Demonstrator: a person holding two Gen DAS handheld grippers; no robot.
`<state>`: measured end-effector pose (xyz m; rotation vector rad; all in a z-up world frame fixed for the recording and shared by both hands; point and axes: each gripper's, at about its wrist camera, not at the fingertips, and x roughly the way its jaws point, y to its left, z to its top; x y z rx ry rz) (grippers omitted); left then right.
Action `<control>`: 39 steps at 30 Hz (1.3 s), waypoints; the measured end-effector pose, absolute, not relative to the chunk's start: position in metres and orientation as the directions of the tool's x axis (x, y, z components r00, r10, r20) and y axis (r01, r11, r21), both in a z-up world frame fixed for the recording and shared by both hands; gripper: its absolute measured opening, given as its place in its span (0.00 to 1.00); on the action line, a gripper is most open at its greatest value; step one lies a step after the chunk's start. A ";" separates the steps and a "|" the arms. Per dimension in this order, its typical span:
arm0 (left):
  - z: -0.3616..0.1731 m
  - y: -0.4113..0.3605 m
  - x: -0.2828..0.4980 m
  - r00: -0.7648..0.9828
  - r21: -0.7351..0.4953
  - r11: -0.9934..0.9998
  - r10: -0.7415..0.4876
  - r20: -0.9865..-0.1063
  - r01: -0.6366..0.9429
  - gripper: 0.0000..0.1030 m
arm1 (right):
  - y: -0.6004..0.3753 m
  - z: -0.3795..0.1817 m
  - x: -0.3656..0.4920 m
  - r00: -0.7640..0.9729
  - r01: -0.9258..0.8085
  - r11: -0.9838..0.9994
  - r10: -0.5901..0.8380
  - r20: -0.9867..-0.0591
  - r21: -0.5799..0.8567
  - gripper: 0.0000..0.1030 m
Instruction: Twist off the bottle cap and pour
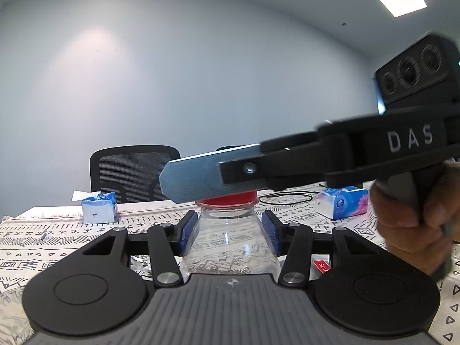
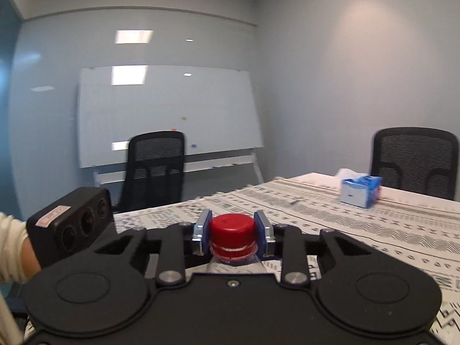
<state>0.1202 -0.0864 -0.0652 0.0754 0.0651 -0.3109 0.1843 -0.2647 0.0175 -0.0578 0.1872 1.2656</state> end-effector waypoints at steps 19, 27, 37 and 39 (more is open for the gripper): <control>-0.062 -0.091 0.113 0.953 0.085 0.950 -0.296 -0.073 0.301 0.46 | -0.267 0.029 0.153 0.416 -0.905 0.426 0.890 -0.185 0.014 0.32; -0.062 -0.090 0.111 0.953 0.079 0.951 -0.293 -0.074 0.298 0.46 | -0.291 0.030 0.163 0.373 -0.926 0.378 0.908 -0.190 -0.007 0.61; -0.061 -0.094 0.110 0.954 0.077 0.953 -0.289 -0.075 0.294 0.46 | -0.283 0.036 0.142 0.386 -0.922 0.383 0.906 -0.172 -0.051 0.68; -0.061 -0.094 0.111 0.955 0.078 0.953 -0.288 -0.076 0.294 0.46 | -0.277 0.034 0.144 0.405 -0.914 0.401 0.897 -0.177 -0.060 0.68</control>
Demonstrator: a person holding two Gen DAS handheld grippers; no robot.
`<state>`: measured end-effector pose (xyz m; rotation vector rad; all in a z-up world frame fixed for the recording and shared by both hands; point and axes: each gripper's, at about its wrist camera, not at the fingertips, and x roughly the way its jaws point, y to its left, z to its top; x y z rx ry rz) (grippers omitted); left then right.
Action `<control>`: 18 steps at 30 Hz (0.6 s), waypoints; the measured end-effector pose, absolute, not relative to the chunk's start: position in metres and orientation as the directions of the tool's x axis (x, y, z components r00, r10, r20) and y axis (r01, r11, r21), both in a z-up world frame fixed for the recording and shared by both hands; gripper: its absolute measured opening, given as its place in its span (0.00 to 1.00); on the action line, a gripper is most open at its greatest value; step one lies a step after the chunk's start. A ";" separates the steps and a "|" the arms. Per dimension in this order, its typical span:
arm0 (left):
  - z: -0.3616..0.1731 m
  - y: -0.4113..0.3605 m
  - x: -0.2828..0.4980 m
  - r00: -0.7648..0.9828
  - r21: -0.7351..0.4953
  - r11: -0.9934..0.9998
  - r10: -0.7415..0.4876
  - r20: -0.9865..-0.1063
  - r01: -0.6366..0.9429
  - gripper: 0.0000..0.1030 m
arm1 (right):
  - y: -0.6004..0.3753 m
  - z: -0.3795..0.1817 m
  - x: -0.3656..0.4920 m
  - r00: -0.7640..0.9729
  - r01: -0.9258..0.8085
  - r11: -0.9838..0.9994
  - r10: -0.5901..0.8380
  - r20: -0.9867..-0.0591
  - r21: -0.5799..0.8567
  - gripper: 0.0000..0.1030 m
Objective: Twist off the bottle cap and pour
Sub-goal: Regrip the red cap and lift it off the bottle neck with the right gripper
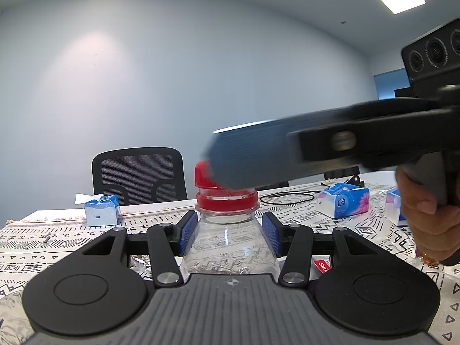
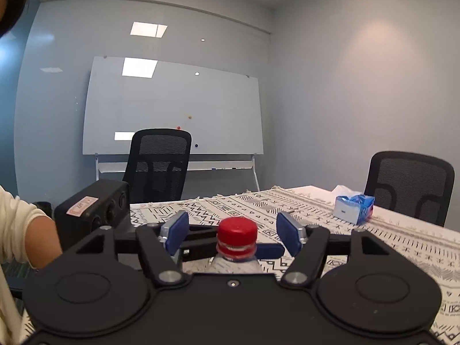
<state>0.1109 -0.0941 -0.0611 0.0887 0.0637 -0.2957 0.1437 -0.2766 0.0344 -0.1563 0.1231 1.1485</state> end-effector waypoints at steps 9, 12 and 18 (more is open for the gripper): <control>-0.062 -0.093 0.113 0.956 0.075 0.955 -0.283 -0.074 0.288 0.47 | -0.295 0.033 0.148 0.464 -0.883 0.468 0.866 -0.189 -0.022 0.69; -0.062 -0.093 0.113 0.957 0.074 0.955 -0.281 -0.074 0.286 0.47 | -0.288 0.035 0.144 0.453 -0.890 0.455 0.871 -0.190 -0.038 0.71; -0.062 -0.090 0.113 0.956 0.072 0.954 -0.284 -0.078 0.290 0.47 | -0.280 0.033 0.145 0.485 -0.873 0.482 0.846 -0.220 -0.072 0.61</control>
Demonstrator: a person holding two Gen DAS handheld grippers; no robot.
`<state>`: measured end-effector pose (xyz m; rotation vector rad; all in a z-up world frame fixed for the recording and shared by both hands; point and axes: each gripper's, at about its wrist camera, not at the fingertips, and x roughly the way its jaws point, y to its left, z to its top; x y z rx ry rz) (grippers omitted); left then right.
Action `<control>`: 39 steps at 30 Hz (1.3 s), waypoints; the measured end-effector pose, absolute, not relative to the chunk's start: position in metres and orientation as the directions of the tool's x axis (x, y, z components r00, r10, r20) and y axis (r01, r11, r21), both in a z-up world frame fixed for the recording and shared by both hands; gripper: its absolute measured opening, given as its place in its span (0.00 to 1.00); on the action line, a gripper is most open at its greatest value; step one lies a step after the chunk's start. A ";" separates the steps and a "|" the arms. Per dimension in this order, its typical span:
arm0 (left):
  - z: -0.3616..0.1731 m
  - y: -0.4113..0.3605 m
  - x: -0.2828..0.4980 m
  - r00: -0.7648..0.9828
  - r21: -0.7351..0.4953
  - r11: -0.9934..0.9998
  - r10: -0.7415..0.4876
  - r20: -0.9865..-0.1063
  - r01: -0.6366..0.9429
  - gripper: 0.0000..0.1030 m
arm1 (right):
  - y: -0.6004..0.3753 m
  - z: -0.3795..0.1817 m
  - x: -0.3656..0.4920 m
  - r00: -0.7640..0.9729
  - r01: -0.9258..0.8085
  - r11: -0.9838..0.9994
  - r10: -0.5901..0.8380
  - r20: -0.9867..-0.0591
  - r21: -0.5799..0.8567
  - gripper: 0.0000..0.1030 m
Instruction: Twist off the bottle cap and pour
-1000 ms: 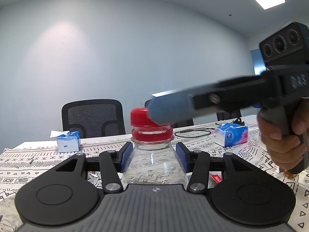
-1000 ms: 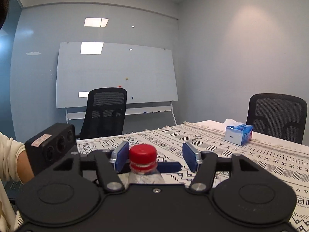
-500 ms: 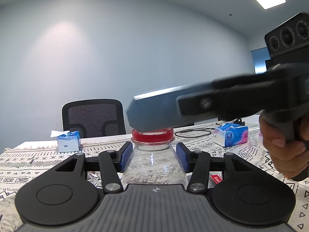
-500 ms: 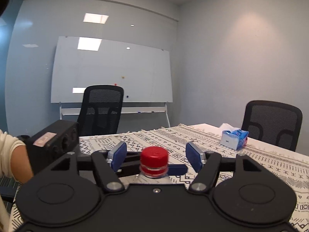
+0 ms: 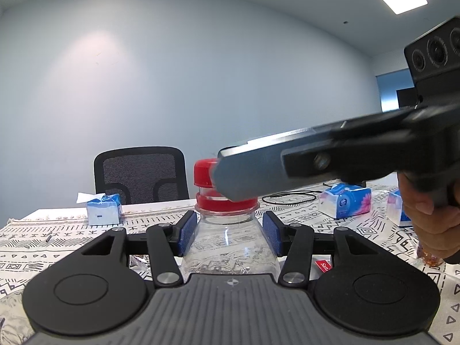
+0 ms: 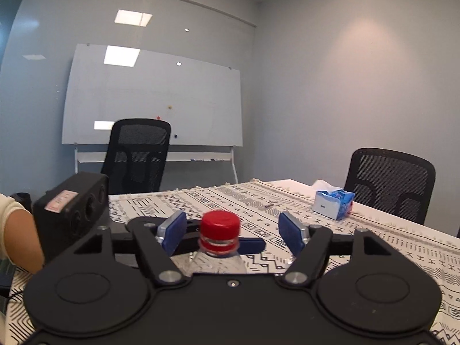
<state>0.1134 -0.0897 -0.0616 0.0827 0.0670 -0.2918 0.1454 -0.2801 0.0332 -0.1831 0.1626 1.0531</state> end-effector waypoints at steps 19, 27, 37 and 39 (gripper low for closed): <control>-0.062 -0.105 0.090 0.960 0.080 0.958 -0.270 -0.071 0.275 0.48 | -0.275 0.040 0.130 0.490 -0.872 0.487 0.861 -0.136 -0.055 0.32; -0.057 -0.104 0.086 0.970 0.040 0.970 -0.236 -0.061 0.239 0.71 | -0.306 0.028 0.121 0.688 -0.712 0.702 0.704 -0.176 0.022 0.32; -0.040 -0.111 0.060 0.974 0.054 0.973 -0.219 -0.060 0.222 0.86 | -0.302 -0.068 0.126 0.766 -0.437 0.890 0.444 -0.466 0.130 0.32; -0.035 -0.112 0.051 0.979 0.065 0.978 -0.196 -0.057 0.200 0.94 | -0.293 -0.077 0.129 0.759 -0.415 0.903 0.409 -0.506 0.106 0.33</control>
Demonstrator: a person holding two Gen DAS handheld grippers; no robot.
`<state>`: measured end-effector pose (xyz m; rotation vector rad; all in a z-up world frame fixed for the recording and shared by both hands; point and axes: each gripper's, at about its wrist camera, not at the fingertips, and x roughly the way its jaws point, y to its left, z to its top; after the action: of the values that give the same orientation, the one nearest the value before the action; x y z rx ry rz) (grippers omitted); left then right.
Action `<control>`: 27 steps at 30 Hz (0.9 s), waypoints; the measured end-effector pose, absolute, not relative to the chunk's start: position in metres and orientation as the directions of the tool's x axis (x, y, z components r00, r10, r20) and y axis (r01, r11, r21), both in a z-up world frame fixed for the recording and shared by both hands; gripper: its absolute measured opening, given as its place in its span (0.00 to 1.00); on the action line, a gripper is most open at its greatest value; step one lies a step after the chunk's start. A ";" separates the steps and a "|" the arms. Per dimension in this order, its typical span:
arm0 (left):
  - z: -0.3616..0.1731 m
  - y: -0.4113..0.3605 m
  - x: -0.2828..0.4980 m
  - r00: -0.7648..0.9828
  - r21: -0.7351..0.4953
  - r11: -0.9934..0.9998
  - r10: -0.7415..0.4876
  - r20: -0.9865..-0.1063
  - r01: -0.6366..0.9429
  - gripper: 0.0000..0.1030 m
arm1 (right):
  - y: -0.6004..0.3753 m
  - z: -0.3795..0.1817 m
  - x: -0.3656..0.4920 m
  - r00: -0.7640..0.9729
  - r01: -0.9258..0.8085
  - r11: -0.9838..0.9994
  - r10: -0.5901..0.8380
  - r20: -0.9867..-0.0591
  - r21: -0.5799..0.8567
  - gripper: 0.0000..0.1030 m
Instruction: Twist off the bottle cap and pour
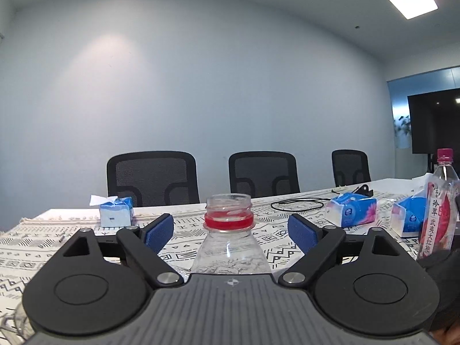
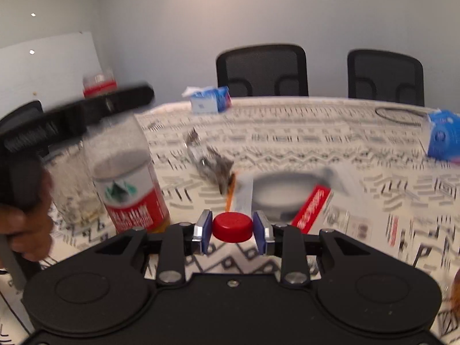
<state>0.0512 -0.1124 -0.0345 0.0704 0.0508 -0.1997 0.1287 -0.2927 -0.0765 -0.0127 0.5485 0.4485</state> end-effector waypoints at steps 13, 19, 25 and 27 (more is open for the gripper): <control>0.006 -0.081 0.006 0.996 0.008 0.999 -0.045 -0.082 0.046 0.95 | -0.267 -0.085 0.122 0.771 -0.327 0.943 0.301 -0.561 0.056 0.46; 0.000 -0.060 -0.033 0.996 -0.029 0.999 0.020 -0.088 -0.022 0.95 | -0.254 -0.065 0.078 0.834 -0.314 0.947 0.308 -0.457 0.064 0.61; -0.023 -0.046 -0.056 0.984 0.006 0.994 0.111 -0.142 -0.111 0.95 | -0.237 -0.054 0.034 0.868 -0.323 0.943 0.327 -0.374 0.076 0.64; -0.029 -0.045 -0.058 0.971 0.007 0.987 0.158 -0.177 -0.160 0.95 | -0.232 -0.051 0.022 0.879 -0.317 0.946 0.321 -0.353 0.071 0.66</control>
<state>-0.0579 -0.0445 -0.0294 -0.0073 0.1783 0.1604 0.0222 -0.2316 -0.0512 0.0110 0.3704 0.3330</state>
